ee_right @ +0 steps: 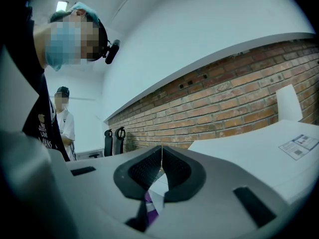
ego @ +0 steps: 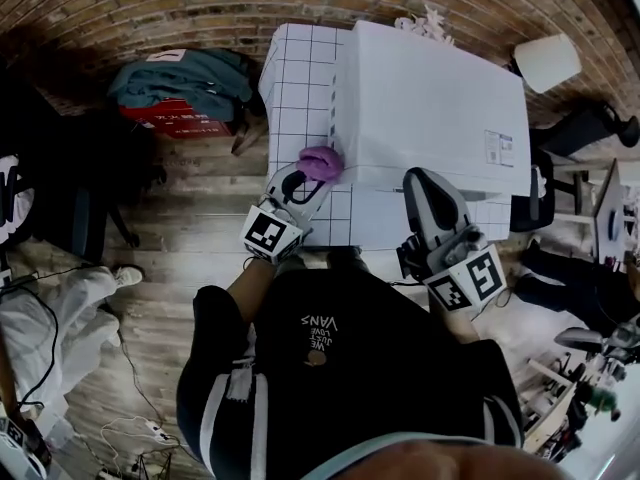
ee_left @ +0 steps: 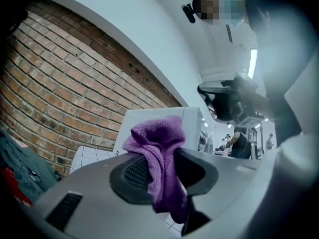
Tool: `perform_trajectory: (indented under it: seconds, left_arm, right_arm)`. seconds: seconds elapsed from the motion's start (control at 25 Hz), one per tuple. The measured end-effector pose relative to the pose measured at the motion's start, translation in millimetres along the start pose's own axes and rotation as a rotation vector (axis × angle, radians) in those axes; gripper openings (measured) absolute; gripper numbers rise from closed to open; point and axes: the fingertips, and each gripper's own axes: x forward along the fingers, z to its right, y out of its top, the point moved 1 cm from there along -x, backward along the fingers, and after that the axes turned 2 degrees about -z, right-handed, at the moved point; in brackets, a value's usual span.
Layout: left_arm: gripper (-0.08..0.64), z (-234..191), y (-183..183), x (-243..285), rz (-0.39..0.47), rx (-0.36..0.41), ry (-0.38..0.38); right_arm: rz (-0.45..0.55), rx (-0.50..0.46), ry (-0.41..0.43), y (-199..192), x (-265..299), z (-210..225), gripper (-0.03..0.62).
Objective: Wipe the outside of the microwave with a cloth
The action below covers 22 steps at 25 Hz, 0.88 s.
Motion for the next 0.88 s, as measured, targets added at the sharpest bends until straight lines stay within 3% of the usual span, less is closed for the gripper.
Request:
perform_trajectory:
  seconds: [0.2,0.56,0.88]
  left_arm:
    - [0.13,-10.6,-4.8,15.8,0.005,-0.044,-0.002]
    - [0.13,-98.5,15.6,92.0,-0.005,0.051,0.018]
    - [0.13,-177.6,18.1,152.9,-0.047,-0.02,0.1]
  right_arm:
    - [-0.005,-0.003,-0.033,-1.1,-8.4,5.2,0.0]
    - [-0.014,0.004,-0.074,-3.5,-17.7,19.9,0.0]
    - [-0.024,0.017,-0.093,-4.6,-16.9,32.0,0.0]
